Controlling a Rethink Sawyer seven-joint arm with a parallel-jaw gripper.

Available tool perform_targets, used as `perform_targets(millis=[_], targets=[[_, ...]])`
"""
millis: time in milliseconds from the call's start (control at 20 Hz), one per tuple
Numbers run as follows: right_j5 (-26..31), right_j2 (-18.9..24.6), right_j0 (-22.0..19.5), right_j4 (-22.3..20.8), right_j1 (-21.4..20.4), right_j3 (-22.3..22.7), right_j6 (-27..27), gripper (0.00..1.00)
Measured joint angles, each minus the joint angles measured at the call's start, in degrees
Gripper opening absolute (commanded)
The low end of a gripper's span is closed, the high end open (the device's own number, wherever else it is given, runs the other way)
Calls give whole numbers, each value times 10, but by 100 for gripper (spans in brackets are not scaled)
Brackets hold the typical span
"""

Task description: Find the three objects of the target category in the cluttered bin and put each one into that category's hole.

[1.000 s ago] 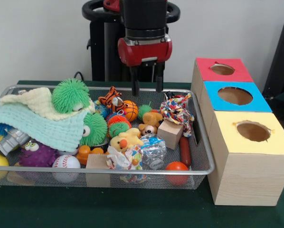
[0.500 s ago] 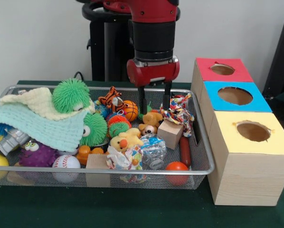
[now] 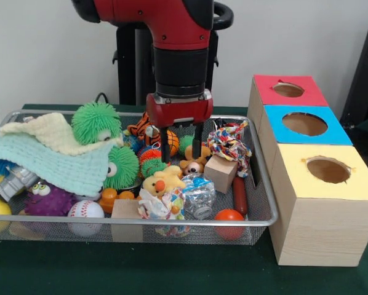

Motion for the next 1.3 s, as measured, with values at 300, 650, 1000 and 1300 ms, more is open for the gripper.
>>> perform_targets(millis=[300, 650, 1000, 1300], targets=[[-2, -10, 0, 0, 6, -6, 0, 100], [-2, -11, 0, 0, 6, -8, 0, 100], [-2, -11, 1, 0, 6, -11, 0, 100], [-2, -14, 12, 0, 7, -19, 0, 100]])
